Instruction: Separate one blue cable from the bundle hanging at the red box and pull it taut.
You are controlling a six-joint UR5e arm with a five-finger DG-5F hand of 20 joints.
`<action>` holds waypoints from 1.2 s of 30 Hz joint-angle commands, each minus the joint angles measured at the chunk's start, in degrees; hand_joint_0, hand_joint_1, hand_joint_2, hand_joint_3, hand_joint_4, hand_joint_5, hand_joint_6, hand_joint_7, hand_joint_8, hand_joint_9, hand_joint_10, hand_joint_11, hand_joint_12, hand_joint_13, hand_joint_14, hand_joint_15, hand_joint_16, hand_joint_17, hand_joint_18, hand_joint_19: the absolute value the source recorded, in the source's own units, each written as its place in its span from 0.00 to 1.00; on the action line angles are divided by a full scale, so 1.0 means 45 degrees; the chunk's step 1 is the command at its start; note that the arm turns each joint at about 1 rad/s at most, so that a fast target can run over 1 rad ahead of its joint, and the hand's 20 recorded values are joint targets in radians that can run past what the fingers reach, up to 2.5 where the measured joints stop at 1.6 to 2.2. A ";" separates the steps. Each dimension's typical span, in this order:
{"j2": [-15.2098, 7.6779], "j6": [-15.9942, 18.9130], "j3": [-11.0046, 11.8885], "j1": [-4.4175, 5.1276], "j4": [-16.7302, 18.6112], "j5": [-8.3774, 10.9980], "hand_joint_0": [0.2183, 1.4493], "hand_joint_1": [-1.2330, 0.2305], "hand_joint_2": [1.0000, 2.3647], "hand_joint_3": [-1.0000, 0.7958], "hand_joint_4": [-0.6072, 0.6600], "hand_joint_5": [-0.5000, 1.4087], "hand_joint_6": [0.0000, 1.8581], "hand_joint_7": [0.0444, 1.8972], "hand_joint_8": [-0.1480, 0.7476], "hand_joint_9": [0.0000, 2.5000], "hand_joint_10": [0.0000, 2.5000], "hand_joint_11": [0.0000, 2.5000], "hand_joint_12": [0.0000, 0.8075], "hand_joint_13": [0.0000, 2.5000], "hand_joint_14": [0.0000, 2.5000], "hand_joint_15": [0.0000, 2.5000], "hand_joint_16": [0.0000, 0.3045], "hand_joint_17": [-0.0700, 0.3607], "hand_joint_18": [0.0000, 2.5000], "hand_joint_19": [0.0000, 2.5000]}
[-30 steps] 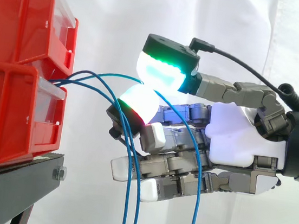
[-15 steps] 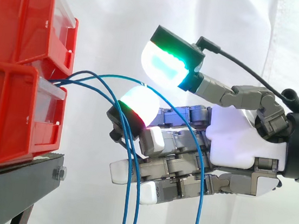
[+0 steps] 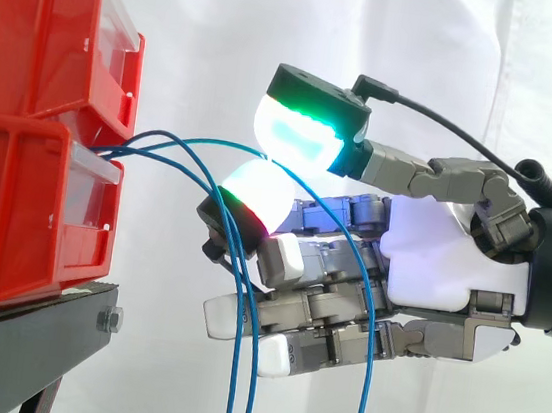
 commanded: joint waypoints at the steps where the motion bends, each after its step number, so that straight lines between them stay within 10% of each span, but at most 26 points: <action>1: -0.0001 0.0000 -0.0016 0.0005 0.0000 0.0017 0.30 0.37 0.01 0.37 0.59 0.19 0.50 0.60 0.57 0.41 0.01 0.37 0.47 0.31 0.01 0.19 0.16 0.42 0.29 0.22; 12: -0.0001 0.0000 -0.0016 0.0005 0.0000 -0.0003 0.29 0.50 0.01 0.36 0.59 0.19 0.50 0.59 0.57 0.41 0.01 0.35 0.48 0.29 0.01 0.20 0.17 0.43 0.26 0.23; 21: -0.0001 0.0000 -0.0016 0.0005 0.0000 0.0017 0.29 0.39 0.01 0.52 0.59 0.20 0.50 0.61 0.64 0.43 0.00 0.36 0.55 0.32 0.01 0.19 0.20 0.49 0.31 0.20; 36: -0.0001 0.0000 -0.0035 0.0025 0.0000 0.0036 0.31 0.40 0.01 0.48 0.58 0.18 0.51 0.57 0.59 0.42 0.01 0.39 0.50 0.31 0.01 0.19 0.18 0.44 0.29 0.22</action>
